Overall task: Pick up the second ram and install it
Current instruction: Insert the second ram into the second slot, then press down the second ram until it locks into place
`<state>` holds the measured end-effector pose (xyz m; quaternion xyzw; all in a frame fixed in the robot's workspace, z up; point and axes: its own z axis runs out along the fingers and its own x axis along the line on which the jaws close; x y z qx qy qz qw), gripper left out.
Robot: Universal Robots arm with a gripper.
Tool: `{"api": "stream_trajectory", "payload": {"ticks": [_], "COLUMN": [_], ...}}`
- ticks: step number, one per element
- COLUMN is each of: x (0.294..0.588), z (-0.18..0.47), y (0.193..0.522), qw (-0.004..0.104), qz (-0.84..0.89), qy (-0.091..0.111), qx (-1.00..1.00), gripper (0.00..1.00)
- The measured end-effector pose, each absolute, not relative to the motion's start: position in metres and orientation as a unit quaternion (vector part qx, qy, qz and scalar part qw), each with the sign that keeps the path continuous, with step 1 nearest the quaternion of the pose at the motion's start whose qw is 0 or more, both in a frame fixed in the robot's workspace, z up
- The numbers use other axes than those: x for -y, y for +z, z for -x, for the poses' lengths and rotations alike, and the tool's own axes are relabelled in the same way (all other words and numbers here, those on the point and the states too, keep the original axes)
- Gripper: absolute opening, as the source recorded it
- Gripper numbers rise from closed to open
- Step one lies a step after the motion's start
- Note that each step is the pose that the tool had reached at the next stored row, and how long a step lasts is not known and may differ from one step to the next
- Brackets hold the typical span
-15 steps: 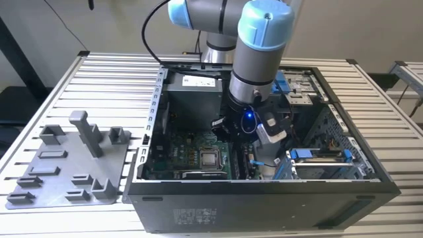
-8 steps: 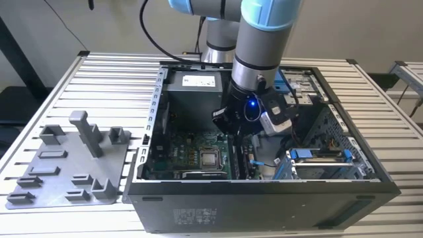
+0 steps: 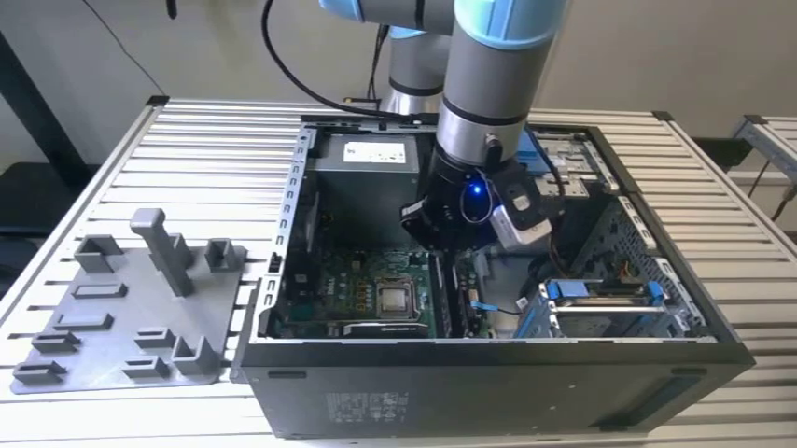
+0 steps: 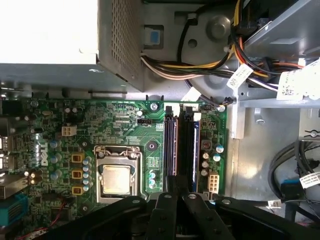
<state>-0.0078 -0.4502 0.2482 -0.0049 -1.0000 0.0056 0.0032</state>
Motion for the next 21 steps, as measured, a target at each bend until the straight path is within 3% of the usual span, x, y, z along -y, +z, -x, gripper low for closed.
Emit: {"api": "stream_trajectory", "payload": {"ticks": [21], "x": [0.4503], "z": [0.0089], "y": [0.2589], "qw": [0.001], "qz": [0.005], "qy": [0.006], "qx": [1.000], "gripper": [0.11]}}
